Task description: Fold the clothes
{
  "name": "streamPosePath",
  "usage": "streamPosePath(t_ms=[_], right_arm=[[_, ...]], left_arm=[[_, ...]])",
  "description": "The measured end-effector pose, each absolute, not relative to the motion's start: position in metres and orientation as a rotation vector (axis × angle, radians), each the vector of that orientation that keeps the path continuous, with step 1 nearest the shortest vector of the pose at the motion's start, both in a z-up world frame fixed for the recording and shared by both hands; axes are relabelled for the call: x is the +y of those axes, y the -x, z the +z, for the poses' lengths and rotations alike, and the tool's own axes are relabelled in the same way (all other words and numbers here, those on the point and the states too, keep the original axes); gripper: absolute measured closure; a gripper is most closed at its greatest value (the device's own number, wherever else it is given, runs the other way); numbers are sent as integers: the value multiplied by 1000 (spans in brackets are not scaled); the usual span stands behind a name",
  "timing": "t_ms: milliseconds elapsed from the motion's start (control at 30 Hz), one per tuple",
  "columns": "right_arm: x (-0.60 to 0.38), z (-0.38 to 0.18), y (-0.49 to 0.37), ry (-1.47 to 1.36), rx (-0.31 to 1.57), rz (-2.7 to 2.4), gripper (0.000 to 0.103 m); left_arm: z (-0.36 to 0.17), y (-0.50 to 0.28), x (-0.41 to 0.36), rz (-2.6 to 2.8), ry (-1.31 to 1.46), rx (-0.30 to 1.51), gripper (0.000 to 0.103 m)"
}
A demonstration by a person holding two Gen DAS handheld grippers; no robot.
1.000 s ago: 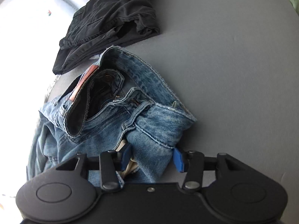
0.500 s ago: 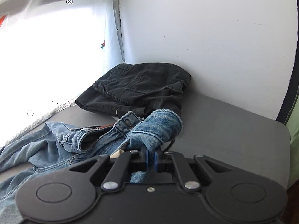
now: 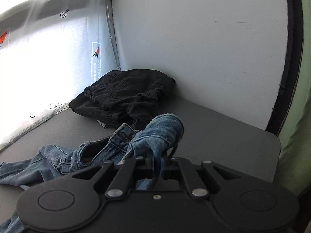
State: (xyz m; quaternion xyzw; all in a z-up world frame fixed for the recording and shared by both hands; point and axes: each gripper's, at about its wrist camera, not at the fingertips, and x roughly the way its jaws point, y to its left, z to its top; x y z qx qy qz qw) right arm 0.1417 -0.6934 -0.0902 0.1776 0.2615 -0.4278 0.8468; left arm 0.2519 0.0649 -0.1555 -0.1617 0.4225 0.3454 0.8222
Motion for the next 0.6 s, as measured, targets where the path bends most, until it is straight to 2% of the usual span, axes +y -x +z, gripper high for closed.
streamPosePath(t_ms=[133,267,333,400,500,600], right_arm=[[-701,-119,-118,-427,646,-908,96],[-709,-147,-112,-494,755,-915,90],[-709,-149,-113,-487,764,-909,77],[-708,-150,-114,-477,771,-902,67],[-701,-140,-114,-392,762,-865,59],[-697,-127,-116,-349,726,-792,57]], left_arm=[[-179,-210,57,749,324,971,93],[-188,-206,33,727,125,1023,88],[-185,-208,26,714,94,1023,82],[-180,-208,21,708,116,1003,70],[-171,-208,17,725,196,965,60],[-162,-213,6,745,246,926,55]])
